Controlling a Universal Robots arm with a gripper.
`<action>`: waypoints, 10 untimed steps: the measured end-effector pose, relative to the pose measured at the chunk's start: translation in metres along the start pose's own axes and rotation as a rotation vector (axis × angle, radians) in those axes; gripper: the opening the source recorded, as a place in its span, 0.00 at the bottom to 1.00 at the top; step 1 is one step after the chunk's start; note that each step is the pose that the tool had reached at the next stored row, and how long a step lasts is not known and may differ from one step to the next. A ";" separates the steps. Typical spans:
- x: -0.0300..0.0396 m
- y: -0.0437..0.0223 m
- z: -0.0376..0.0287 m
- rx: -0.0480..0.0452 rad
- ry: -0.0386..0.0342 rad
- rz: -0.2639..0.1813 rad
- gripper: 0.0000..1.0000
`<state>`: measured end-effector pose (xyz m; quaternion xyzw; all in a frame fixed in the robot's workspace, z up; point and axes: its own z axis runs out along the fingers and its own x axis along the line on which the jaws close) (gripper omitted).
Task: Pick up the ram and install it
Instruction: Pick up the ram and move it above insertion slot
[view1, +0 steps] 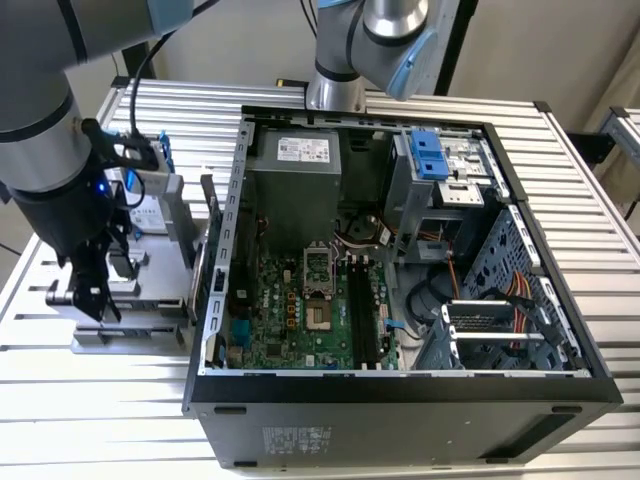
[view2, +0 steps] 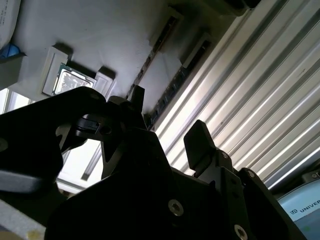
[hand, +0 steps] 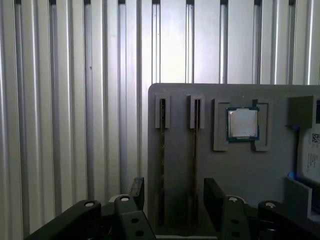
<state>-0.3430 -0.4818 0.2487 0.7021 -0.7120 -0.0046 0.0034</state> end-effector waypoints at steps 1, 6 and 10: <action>0.0000 0.0000 0.0007 0.0000 0.0000 0.001 0.00; 0.0000 -0.0001 0.0040 0.0000 -0.0001 0.006 0.00; 0.0000 -0.0001 0.0067 0.0001 -0.0002 0.009 0.00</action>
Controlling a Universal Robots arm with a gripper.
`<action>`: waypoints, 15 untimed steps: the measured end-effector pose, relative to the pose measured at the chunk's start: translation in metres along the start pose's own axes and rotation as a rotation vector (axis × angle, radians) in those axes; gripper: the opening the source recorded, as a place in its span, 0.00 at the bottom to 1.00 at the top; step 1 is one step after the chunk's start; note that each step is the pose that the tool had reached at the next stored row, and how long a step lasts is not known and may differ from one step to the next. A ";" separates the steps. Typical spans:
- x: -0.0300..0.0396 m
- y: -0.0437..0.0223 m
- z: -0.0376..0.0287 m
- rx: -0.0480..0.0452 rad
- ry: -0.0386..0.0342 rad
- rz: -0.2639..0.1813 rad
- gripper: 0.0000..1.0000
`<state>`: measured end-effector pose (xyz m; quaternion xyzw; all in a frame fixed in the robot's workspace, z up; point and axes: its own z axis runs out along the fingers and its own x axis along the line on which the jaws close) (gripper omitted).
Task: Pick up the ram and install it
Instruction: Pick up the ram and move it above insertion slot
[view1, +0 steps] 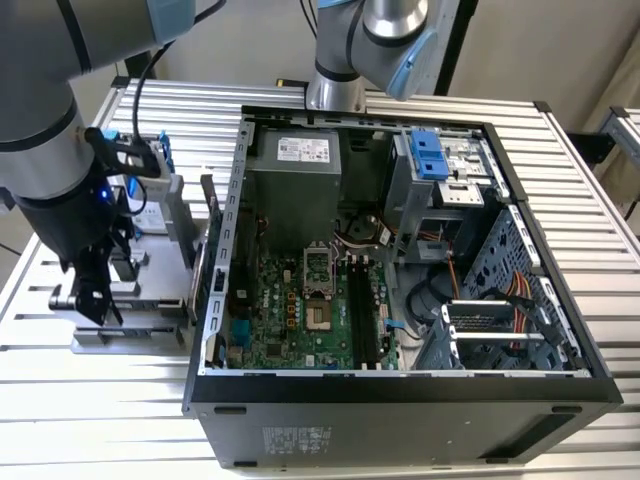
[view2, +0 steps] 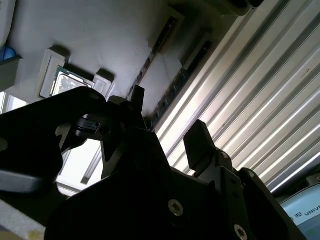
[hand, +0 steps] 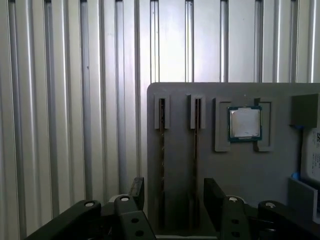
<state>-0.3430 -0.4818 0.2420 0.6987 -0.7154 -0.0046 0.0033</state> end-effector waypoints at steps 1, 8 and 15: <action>0.0000 0.0000 0.0007 -0.0001 0.0001 0.000 0.00; 0.0000 -0.0001 0.0055 0.0000 0.0001 0.001 0.00; 0.0001 -0.0001 0.0100 -0.0001 0.0001 0.001 0.00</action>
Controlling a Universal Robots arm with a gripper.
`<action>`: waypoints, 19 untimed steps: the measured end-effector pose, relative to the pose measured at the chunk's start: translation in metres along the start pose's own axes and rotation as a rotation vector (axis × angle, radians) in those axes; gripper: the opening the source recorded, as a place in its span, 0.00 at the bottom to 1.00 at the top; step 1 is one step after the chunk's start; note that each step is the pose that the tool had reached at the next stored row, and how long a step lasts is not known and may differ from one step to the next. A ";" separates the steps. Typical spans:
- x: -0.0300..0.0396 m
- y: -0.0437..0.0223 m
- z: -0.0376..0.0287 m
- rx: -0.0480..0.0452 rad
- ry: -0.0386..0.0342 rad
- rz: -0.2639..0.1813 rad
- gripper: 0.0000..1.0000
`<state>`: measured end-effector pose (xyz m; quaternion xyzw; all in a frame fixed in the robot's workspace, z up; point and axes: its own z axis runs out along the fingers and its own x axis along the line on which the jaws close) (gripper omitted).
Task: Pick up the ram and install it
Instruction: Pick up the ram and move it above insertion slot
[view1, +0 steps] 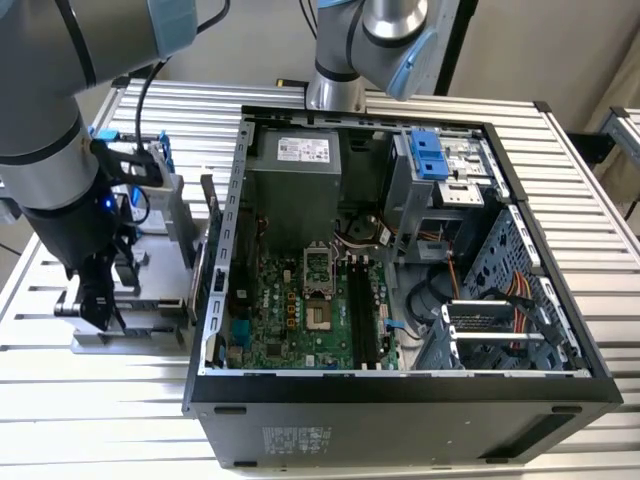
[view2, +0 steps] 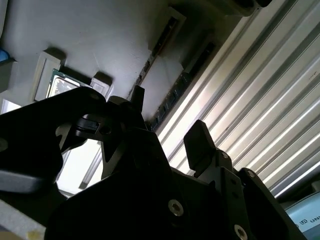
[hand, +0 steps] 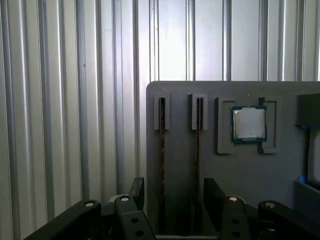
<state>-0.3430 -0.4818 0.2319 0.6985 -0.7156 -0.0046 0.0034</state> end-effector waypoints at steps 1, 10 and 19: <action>0.0000 0.0000 0.0007 0.0001 -0.0001 0.000 0.00; 0.0010 -0.0001 0.0062 0.0000 0.0000 -0.001 0.00; 0.0027 -0.0002 0.0109 0.0000 0.0000 -0.001 0.00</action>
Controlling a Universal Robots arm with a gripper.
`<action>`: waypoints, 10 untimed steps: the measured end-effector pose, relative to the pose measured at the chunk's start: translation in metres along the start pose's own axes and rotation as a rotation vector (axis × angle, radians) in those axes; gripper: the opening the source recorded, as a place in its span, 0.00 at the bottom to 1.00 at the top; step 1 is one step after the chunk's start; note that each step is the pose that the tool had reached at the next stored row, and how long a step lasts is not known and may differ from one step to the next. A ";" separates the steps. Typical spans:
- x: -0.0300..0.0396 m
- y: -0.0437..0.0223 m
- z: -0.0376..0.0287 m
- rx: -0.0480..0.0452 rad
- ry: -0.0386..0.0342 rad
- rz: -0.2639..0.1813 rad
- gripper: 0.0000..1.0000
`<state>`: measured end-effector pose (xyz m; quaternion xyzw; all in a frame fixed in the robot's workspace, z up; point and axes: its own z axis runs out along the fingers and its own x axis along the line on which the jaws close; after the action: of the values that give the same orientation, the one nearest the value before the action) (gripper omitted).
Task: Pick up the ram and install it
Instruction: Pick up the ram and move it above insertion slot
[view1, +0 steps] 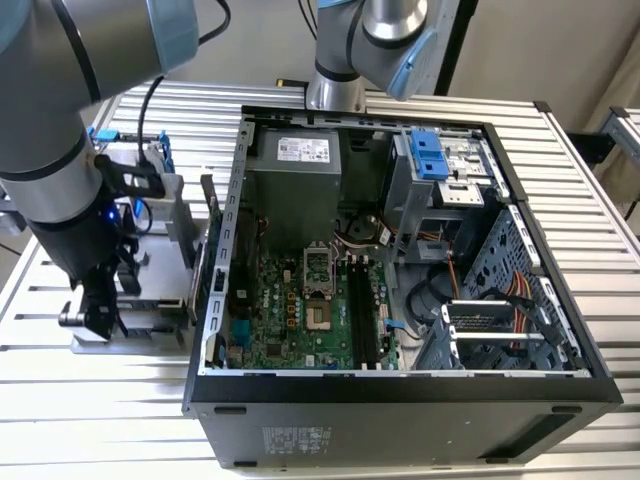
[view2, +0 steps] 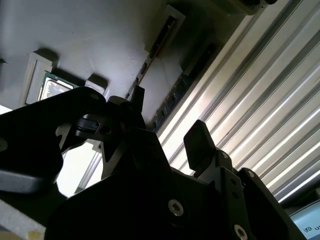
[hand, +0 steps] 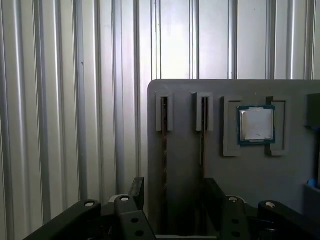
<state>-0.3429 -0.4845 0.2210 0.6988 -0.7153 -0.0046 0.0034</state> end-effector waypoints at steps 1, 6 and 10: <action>0.0004 0.0000 0.0005 0.0001 -0.0001 0.000 0.00; 0.0038 -0.0001 0.0031 0.0000 0.0000 0.000 0.00; 0.0077 -0.0002 0.0051 0.0000 0.0000 0.000 0.00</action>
<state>-0.3430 -0.4921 0.2159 0.6988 -0.7153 -0.0046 0.0033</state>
